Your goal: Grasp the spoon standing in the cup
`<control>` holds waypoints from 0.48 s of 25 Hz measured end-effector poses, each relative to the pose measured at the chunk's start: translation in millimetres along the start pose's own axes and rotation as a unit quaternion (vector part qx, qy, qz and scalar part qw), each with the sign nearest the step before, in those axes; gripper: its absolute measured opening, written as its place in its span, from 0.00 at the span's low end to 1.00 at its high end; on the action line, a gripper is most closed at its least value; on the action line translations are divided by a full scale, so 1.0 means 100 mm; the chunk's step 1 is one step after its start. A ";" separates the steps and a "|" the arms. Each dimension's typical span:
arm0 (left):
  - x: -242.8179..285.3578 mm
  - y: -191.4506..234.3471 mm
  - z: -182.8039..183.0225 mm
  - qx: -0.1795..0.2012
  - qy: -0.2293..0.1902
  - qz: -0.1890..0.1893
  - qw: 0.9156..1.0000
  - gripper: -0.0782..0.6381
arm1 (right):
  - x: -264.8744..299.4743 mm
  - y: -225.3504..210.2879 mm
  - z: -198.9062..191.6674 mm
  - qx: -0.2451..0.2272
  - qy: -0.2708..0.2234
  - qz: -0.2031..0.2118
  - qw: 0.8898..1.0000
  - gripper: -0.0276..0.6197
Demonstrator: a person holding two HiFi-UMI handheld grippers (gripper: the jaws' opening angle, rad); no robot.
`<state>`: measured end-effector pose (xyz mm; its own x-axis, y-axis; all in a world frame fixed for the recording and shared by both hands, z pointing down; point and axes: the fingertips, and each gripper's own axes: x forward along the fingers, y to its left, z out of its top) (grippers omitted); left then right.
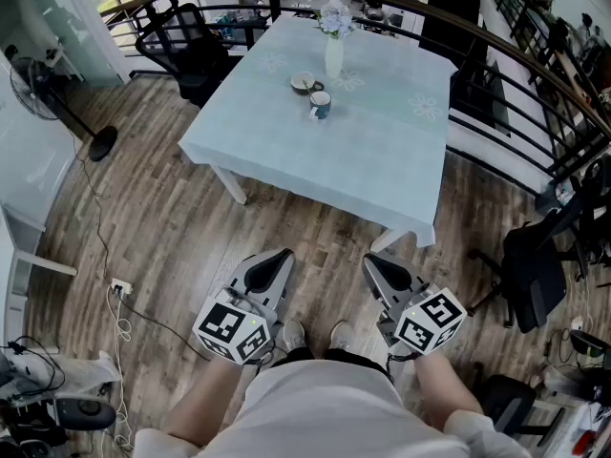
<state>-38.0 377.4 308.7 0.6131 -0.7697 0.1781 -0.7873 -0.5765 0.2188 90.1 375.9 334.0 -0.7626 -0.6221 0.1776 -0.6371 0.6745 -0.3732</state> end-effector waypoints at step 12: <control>0.05 -0.13 -0.05 -0.003 -0.001 0.009 1.000 0.14 | -0.12 -0.08 0.02 0.003 -0.003 0.002 1.000 0.08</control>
<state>-24.2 382.5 311.4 0.5993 -0.7799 0.1805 -0.7974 -0.5615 0.2212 104.6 377.3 333.3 -0.7649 -0.6213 0.1702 -0.6327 0.6749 -0.3798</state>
